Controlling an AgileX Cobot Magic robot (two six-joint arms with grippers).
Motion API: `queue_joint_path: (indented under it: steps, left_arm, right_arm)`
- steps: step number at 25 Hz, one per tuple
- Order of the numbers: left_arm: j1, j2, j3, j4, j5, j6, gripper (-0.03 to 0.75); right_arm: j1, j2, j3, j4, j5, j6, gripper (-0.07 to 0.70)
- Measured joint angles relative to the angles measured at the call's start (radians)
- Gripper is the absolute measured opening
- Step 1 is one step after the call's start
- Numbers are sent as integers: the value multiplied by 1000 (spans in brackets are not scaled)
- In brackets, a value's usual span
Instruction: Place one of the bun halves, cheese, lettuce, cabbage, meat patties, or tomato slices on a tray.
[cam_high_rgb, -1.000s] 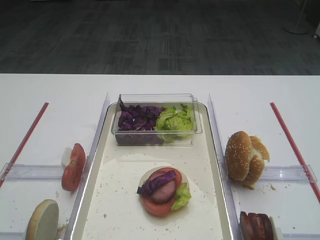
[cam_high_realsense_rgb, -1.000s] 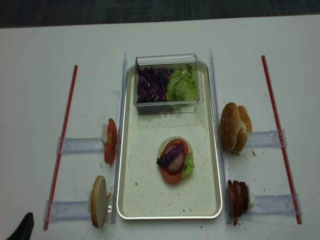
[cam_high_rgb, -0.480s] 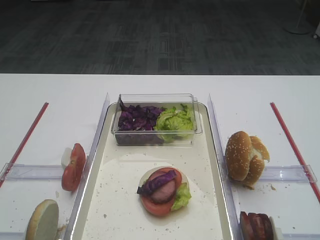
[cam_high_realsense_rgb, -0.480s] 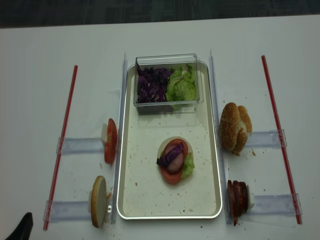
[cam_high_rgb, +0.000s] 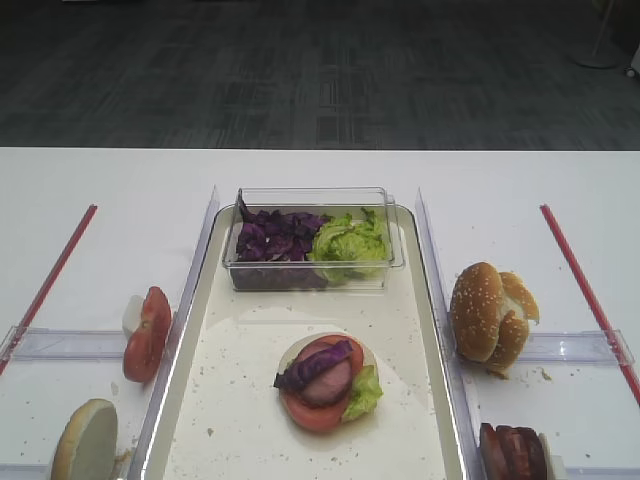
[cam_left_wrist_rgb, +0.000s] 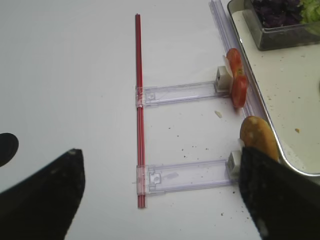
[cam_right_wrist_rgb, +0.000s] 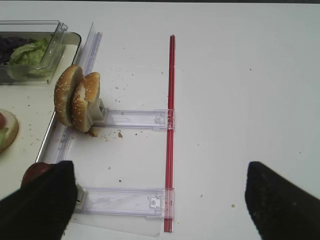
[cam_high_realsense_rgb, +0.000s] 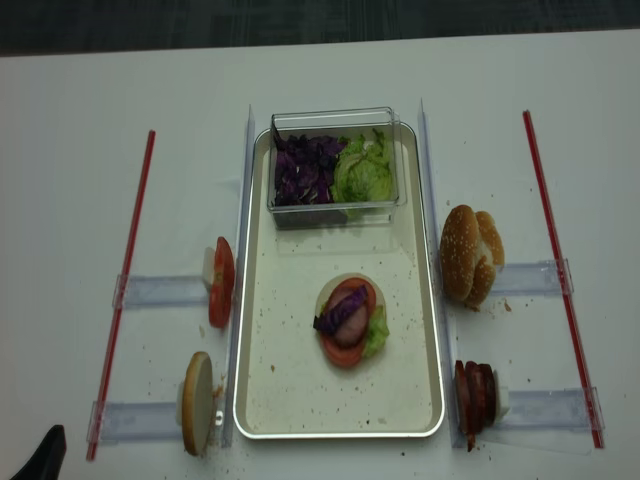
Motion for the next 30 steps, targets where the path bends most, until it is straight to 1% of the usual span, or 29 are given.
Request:
queue_joint_path:
  steps: [30]
  left_arm:
    - [0, 0, 0, 0, 0, 0, 572]
  right_arm:
    - [0, 0, 0, 0, 0, 0, 692]
